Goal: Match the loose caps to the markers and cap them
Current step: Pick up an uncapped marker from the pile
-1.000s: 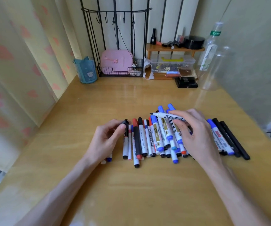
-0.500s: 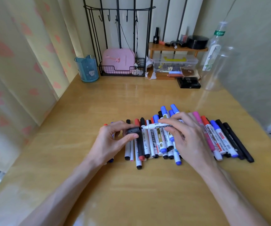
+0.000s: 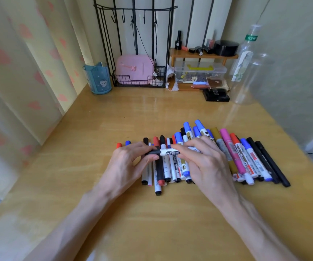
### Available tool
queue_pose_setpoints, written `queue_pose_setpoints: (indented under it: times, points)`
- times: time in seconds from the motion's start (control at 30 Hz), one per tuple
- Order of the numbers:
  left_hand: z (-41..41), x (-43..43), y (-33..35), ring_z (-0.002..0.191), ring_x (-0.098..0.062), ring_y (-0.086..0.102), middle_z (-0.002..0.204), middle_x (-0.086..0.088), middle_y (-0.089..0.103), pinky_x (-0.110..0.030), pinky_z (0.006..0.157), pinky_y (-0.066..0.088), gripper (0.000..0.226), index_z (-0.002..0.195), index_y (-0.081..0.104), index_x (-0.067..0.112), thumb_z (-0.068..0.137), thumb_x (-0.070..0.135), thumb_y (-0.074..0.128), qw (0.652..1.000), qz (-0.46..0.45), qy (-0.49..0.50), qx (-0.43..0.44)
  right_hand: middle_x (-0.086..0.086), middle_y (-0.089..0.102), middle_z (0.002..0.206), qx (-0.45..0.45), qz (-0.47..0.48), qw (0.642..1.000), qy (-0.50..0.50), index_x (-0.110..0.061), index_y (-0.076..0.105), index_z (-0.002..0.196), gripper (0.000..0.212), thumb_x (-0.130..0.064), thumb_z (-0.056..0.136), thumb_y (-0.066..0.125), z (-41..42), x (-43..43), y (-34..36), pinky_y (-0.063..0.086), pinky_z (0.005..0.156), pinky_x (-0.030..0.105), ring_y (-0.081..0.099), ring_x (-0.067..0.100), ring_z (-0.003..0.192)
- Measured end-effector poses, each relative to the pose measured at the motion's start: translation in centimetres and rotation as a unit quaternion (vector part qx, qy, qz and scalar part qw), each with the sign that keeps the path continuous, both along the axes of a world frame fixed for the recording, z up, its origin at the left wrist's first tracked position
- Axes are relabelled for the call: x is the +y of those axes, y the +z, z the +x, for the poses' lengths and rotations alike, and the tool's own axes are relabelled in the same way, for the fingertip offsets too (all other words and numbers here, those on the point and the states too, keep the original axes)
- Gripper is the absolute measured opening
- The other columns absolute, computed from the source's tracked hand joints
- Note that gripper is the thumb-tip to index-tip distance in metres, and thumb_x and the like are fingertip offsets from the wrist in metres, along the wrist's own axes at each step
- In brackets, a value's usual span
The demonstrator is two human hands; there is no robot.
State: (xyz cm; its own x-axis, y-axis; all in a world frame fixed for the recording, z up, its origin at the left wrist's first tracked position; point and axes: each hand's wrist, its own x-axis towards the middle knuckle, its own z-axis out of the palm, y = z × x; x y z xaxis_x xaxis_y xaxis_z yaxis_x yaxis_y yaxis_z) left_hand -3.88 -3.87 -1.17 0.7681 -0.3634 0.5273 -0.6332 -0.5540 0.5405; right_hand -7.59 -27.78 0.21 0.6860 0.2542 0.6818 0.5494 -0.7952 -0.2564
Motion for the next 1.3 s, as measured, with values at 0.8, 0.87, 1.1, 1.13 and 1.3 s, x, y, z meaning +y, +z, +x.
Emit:
queue_pose_setpoints:
  times: [0.8, 0.87, 1.1, 1.13, 1.3]
  points:
    - [-4.6, 0.6, -0.2, 0.104, -0.008, 0.058, 0.112, 0.015, 0.057, -0.024, 0.091, 0.048, 0.032, 0.119, 0.076, 0.029, 0.097, 0.05, 0.068, 0.994, 0.083, -0.073, 0.001, -0.01, 0.056, 0.105, 0.077, -0.043, 0.996, -0.009, -0.025, 0.078, 0.114, 0.024, -0.019, 0.091, 0.076, -6.0, -5.4, -1.4, 0.036, 0.091, 0.039, 0.05, 0.017, 0.105]
    - [-5.6, -0.5, -1.0, 0.099, -0.009, 0.055, 0.108, 0.014, 0.059, -0.029, 0.088, 0.048, 0.031, 0.12, 0.075, 0.029, 0.098, 0.05, 0.067, 0.988, 0.117, -0.096, -0.028, -0.01, 0.057, 0.103, 0.084, -0.06, 0.995, -0.019, -0.025, 0.078, 0.113, 0.028, -0.017, 0.086, 0.08, -6.8, -6.1, -2.0, 0.035, 0.09, 0.038, 0.051, 0.018, 0.103]
    - [-5.6, -1.9, -2.0, 0.103, -0.012, 0.058, 0.114, 0.013, 0.059, -0.033, 0.09, 0.049, 0.041, 0.124, 0.068, 0.027, 0.095, 0.057, 0.069, 0.982, 0.153, -0.099, -0.052, -0.012, 0.057, 0.106, 0.118, -0.052, 0.991, -0.04, -0.029, 0.076, 0.116, 0.034, -0.026, 0.084, 0.085, -7.8, -7.6, -3.4, 0.039, 0.093, 0.038, 0.053, 0.017, 0.105]
    - [-5.5, -1.8, -1.9, 0.103, -0.012, 0.058, 0.116, 0.013, 0.058, -0.032, 0.09, 0.049, 0.042, 0.122, 0.068, 0.027, 0.094, 0.058, 0.071, 0.983, 0.146, -0.095, -0.049, -0.013, 0.056, 0.107, 0.122, -0.043, 0.991, -0.043, -0.03, 0.076, 0.117, 0.033, -0.029, 0.085, 0.084, -7.8, -7.7, -3.5, 0.04, 0.094, 0.038, 0.053, 0.016, 0.106]
    - [-5.4, -1.7, -2.0, 0.1, -0.011, 0.058, 0.115, 0.016, 0.052, -0.031, 0.09, 0.048, 0.042, 0.112, 0.068, 0.03, 0.089, 0.065, 0.072, 0.986, 0.133, -0.091, -0.047, -0.014, 0.056, 0.106, 0.138, -0.005, 0.989, -0.055, -0.031, 0.076, 0.116, 0.028, -0.041, 0.09, 0.077, -7.7, -8.1, -3.5, 0.04, 0.1, 0.033, 0.052, 0.011, 0.107]
